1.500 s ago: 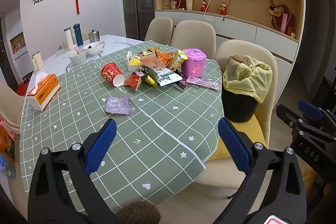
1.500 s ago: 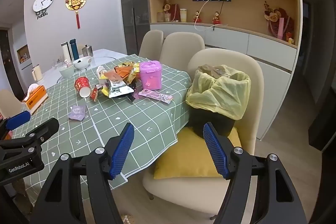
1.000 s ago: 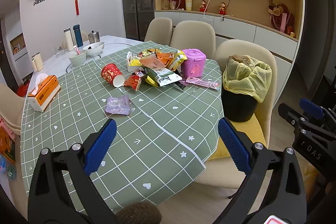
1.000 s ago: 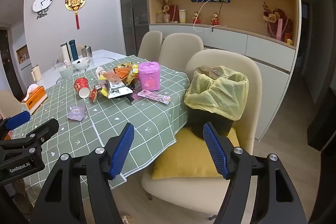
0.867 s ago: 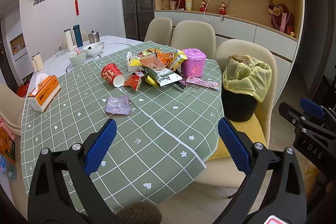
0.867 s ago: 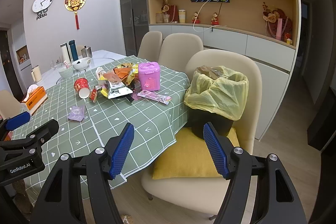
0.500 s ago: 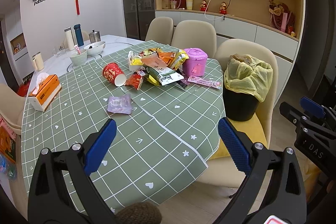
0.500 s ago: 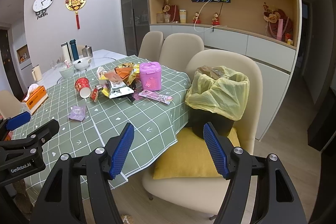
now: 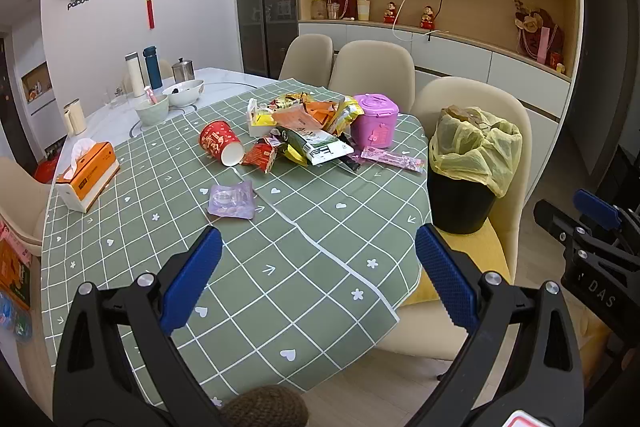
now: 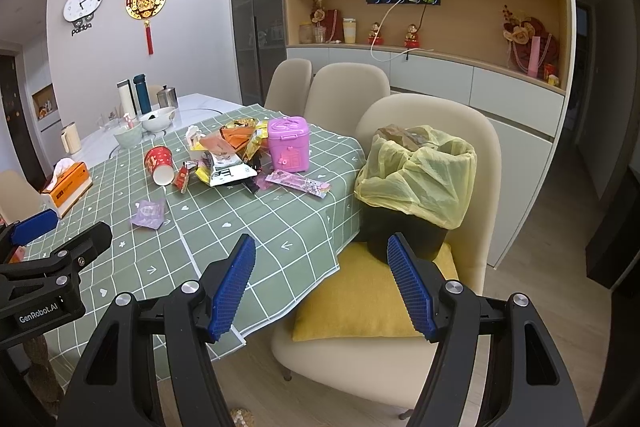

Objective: Collect trash

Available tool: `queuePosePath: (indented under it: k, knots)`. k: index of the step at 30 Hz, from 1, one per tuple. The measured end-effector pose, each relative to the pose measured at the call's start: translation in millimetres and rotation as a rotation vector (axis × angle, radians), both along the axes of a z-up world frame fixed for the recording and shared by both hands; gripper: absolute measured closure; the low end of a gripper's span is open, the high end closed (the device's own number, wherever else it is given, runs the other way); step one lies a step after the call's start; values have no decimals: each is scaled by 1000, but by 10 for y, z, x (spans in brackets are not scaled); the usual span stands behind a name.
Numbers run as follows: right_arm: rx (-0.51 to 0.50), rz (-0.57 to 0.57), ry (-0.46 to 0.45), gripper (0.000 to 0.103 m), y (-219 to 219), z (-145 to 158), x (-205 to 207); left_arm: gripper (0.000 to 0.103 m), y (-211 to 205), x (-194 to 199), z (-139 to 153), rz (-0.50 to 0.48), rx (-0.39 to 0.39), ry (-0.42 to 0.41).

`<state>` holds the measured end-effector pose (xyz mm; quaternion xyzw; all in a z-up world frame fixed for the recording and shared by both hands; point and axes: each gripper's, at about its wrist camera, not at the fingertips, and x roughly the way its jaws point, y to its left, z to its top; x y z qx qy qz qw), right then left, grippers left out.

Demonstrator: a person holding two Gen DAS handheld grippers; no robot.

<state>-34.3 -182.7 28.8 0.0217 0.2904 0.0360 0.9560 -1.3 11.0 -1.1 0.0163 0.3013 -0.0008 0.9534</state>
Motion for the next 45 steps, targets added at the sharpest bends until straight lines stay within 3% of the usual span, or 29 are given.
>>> queuePosePath:
  k: [27,45]
  knots:
    - [-1,0,3,37,7,-16,8,10,-10,20,7,1,-2,1]
    - [-18,-1,37,37,132,-91,208,10,233,305,-95,21,-37,32]
